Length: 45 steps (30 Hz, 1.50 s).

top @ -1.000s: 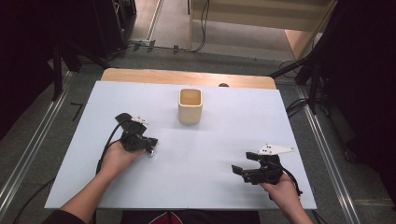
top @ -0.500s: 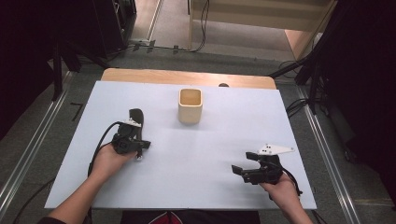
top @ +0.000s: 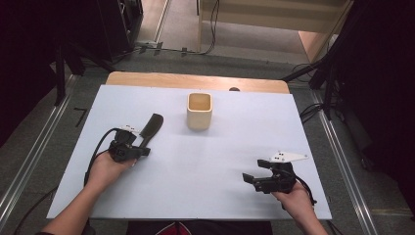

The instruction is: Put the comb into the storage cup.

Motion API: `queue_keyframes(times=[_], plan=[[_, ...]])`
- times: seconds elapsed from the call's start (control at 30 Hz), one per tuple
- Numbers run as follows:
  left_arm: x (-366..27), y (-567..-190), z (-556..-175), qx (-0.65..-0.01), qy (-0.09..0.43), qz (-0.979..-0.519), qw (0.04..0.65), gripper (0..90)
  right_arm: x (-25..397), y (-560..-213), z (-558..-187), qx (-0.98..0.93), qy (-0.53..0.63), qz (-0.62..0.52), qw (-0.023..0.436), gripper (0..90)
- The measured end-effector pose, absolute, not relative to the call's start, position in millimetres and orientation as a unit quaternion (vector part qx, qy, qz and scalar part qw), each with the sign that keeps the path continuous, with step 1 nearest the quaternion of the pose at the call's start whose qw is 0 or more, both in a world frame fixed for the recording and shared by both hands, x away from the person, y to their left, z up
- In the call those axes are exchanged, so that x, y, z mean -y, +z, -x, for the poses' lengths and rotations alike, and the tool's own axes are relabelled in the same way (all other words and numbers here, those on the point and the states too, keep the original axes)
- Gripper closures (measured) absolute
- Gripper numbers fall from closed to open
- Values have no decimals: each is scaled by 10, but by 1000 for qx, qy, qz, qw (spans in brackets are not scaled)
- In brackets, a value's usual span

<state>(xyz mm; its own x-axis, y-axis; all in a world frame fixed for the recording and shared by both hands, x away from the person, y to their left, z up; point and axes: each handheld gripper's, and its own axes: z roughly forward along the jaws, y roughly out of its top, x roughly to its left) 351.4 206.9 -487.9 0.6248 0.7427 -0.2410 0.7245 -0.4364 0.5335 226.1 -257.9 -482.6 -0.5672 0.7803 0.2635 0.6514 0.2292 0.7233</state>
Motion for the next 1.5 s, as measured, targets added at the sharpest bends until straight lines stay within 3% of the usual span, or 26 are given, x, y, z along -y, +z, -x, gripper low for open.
queue_keyframes(times=[0.53, 0.8, 0.87, 1.13, 1.5], plan=[[-2125, -4821, -3492, -433, 13, -841, 324, 900, 2572, -4824, -2268, -782, 418, -456, 77, 135], [-2133, -4659, -3337, -417, 0, -828, 374, 742, 2574, -4822, -2269, -781, 421, -455, 75, 135], [-2132, -4622, -3293, -418, -8, -823, 384, 635, 2571, -4819, -2267, -781, 423, -455, 75, 135], [-2133, -4559, -3082, -403, -6, -813, 420, 446, 2567, -4821, -2267, -782, 423, -451, 76, 135], [-2149, -4581, -2885, -387, -1, -809, 442, 332, 2563, -4828, -2268, -783, 429, -444, 77, 136]])
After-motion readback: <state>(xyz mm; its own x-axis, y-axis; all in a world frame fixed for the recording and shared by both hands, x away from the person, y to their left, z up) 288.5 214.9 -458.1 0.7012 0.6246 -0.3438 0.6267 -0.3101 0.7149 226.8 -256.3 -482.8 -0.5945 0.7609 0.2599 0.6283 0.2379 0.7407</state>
